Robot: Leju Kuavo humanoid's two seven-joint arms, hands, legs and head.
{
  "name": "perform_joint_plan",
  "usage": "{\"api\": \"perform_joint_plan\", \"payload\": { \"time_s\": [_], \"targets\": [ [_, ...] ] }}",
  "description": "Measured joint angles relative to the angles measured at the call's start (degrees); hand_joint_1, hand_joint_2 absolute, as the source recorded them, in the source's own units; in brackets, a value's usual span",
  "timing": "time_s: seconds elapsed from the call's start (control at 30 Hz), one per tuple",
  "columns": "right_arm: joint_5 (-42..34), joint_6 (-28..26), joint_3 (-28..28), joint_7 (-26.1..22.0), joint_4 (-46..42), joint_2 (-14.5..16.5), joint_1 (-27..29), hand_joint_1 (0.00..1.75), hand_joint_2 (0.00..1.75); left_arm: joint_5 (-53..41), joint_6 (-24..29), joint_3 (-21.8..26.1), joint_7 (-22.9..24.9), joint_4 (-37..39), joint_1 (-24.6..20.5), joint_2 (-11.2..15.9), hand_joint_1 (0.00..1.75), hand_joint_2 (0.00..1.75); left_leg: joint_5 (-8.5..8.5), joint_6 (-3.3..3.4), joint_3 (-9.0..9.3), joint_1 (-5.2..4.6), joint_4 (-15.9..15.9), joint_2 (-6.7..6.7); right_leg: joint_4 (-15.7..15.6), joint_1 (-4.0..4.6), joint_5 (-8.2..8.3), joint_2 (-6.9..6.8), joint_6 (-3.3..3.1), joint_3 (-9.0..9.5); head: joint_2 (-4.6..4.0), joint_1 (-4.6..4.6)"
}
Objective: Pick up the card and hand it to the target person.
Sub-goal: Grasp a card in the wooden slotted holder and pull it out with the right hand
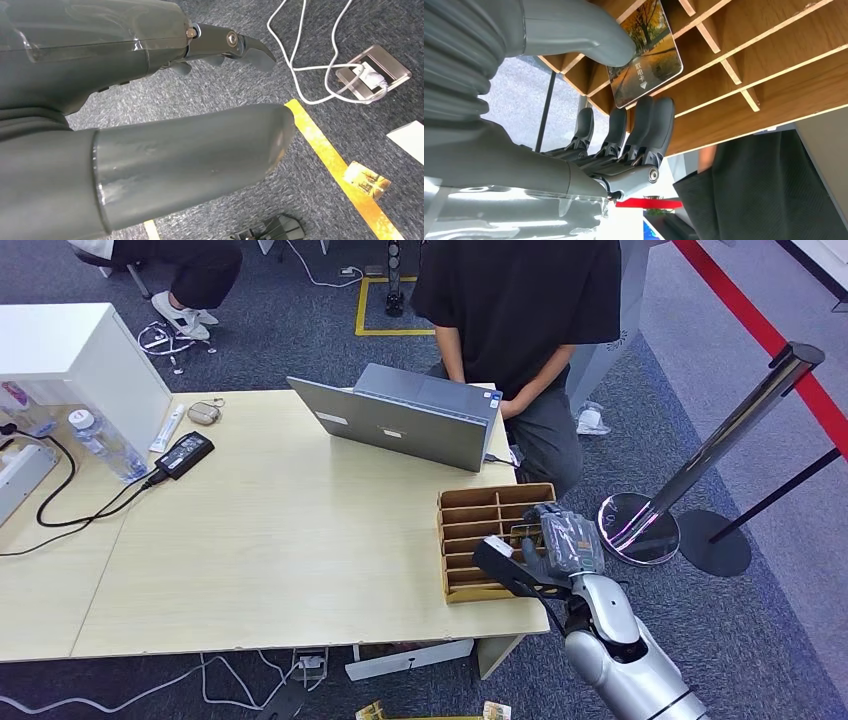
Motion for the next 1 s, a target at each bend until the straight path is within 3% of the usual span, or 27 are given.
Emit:
{"api": "perform_joint_plan", "payload": {
  "time_s": [0.23,0.53,1.0],
  "targets": [
    [-0.01,0.02,0.6,0.04,0.89,-0.02,-0.42,1.13,1.75,-0.01,0.0,0.0,-0.03,0.0,-0.01,0.0,0.0,0.0,0.0,0.0,0.0,0.0,0.0,0.0,0.0,0.0,0.0,0.0,0.0,0.0,0.0,0.0],
    [0.31,-0.33,0.8,0.08,1.54,-0.02,-0.47,1.17,1.75,-0.02,0.0,0.0,-0.03,0.0,-0.01,0.0,0.0,0.0,0.0,0.0,-0.01,0.0,0.0,-0.01,0.0,0.0,0.0,0.0,0.0,0.0,-0.01,-0.01],
    [1.28,-0.76,1.6,0.54,1.61,0.0,-0.46,1.48,1.75,-0.02,0.02,0.0,-0.07,0.0,-0.01,0.0,0.0,0.0,0.0,0.0,0.01,0.0,0.0,0.0,0.0,0.0,0.0,0.0,0.0,0.0,0.0,-0.01]
  ]
}}
